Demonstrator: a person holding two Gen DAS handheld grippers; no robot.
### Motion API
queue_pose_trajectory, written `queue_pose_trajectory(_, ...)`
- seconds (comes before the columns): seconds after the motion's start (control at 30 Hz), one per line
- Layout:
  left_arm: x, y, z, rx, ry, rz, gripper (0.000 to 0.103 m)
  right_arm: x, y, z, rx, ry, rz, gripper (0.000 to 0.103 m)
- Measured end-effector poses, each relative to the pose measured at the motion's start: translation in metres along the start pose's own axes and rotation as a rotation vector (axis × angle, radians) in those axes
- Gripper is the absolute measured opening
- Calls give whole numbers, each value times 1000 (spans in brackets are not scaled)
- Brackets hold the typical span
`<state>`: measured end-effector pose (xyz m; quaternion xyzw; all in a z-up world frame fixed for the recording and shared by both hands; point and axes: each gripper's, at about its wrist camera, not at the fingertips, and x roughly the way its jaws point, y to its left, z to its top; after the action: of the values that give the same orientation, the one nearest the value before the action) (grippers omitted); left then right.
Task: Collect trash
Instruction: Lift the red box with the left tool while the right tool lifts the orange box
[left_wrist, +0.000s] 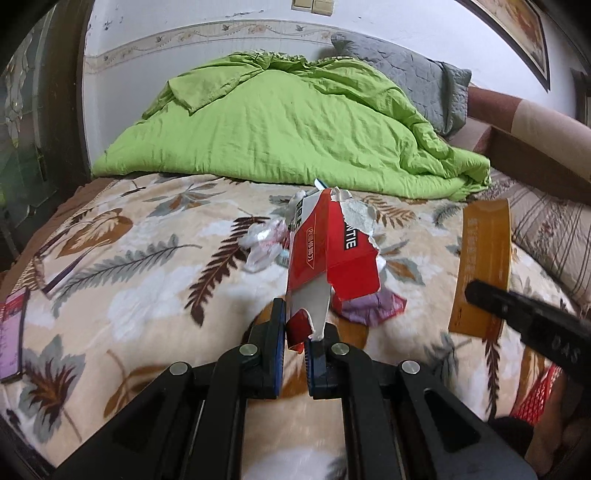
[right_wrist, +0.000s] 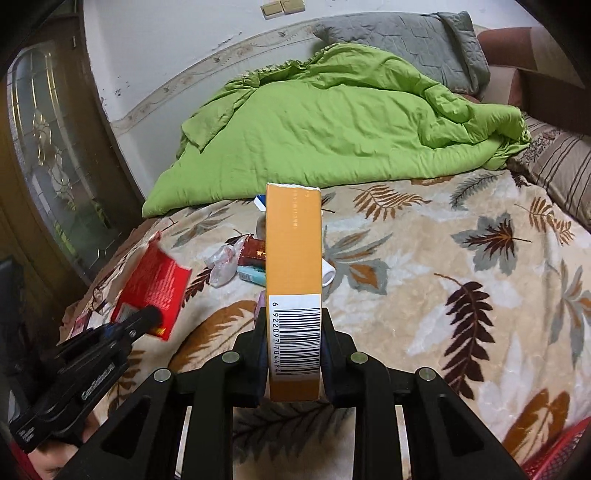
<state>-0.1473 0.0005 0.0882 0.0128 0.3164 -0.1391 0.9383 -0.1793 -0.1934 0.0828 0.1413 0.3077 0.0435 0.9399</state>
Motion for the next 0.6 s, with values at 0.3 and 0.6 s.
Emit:
queue_pose_trajectory(0.3, 1, 0, -11, -19, 30, 6, 9, 10, -8, -11, 27, 78, 4, 25)
queue_pose_trajectory(0.6, 6, -3, -12, -15, 29, 8, 8, 16, -4, -14, 7, 104, -3, 25)
